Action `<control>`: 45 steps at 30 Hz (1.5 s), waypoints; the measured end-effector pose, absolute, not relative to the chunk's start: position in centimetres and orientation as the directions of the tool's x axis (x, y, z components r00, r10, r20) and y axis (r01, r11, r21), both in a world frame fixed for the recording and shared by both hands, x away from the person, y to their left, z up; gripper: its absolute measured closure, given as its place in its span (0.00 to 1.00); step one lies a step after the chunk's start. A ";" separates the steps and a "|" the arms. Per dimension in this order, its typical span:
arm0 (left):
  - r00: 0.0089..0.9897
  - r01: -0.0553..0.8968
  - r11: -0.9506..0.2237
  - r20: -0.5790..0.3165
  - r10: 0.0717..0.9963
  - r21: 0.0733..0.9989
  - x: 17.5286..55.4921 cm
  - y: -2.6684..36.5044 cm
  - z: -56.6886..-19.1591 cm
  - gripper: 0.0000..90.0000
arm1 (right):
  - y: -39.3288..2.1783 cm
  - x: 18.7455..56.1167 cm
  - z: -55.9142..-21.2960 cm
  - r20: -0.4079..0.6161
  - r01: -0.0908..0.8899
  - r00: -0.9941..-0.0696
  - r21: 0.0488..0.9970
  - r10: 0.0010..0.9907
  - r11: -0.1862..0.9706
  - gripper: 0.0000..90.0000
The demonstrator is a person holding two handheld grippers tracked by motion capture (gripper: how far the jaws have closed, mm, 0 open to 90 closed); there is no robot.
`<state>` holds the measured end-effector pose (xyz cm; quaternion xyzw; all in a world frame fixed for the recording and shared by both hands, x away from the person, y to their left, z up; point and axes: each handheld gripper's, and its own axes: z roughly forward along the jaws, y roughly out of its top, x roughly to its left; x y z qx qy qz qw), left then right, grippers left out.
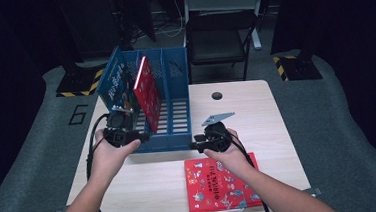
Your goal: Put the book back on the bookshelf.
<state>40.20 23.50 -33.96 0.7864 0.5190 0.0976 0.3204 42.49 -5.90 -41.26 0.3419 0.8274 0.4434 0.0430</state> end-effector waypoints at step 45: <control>0.744 0.614 -0.488 -0.248 0.620 0.620 35.7 13.1 -46.8 0.44 | -14.3 33.4 -46.7 0.105 0.539 -0.650 0.762 0.753 0.359 0.49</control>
